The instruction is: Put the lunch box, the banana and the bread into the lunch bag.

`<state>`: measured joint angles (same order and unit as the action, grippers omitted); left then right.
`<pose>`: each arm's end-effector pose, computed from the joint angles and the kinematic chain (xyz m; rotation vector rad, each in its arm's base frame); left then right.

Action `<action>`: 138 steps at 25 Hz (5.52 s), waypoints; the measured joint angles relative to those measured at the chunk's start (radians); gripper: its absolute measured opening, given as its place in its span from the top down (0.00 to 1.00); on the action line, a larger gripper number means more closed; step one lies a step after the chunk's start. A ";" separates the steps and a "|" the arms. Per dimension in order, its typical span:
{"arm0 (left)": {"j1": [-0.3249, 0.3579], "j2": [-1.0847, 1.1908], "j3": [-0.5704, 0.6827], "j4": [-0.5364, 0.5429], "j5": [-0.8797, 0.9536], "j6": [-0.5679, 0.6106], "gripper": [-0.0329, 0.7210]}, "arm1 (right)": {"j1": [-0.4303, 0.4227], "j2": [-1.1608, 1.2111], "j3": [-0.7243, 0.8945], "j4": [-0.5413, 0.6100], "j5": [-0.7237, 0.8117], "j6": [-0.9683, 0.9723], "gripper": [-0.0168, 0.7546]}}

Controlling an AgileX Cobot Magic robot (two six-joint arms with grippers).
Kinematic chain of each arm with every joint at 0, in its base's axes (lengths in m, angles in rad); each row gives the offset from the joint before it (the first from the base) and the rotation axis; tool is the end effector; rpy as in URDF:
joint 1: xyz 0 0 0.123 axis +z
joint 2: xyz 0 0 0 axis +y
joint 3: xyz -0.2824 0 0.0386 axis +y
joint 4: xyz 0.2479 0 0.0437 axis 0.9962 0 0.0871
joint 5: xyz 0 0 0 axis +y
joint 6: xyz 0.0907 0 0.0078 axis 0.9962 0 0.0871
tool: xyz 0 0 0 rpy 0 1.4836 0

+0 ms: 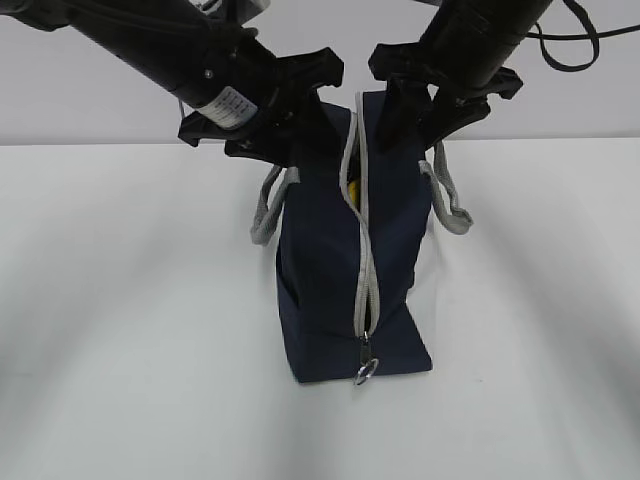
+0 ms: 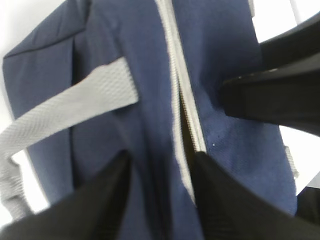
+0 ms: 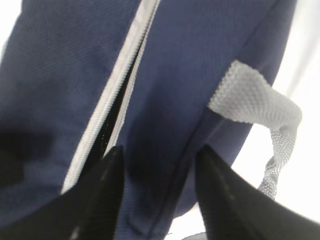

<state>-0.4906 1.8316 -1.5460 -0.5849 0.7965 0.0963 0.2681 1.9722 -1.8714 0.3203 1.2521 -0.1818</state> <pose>0.3464 -0.2258 0.2922 0.3784 2.5429 -0.8400 0.4018 0.1386 0.3039 -0.5536 2.7602 0.4718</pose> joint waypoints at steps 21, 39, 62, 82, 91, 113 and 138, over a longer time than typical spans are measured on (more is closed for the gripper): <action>-0.017 -0.170 0.005 0.197 0.096 0.000 0.31 | 0.000 -0.428 0.441 -0.022 -0.159 0.051 0.44; -0.064 -0.473 0.352 0.198 0.006 0.102 0.35 | 0.000 -0.744 1.228 0.529 -0.417 -0.907 0.44; -0.067 -0.488 0.352 0.229 0.009 0.109 0.39 | 0.000 -0.723 1.330 0.818 -0.537 -1.470 0.44; -0.067 -0.488 0.352 0.268 0.010 0.109 0.39 | 0.000 -0.338 1.330 1.260 -0.523 -2.029 0.35; -0.067 -0.488 0.352 0.269 0.018 0.109 0.39 | 0.000 -0.273 1.328 1.346 -0.505 -2.122 0.31; -0.067 -0.488 0.352 0.275 0.041 0.109 0.39 | 0.000 -0.096 1.269 1.482 -0.367 -2.243 0.31; -0.067 -0.488 0.352 0.277 0.046 0.109 0.39 | 0.000 -0.096 1.269 1.442 -0.447 -2.142 0.31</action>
<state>-0.5573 1.3435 -1.1941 -0.3076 0.8425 0.2054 0.2681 1.8762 -0.6021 1.7623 0.8053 -2.3238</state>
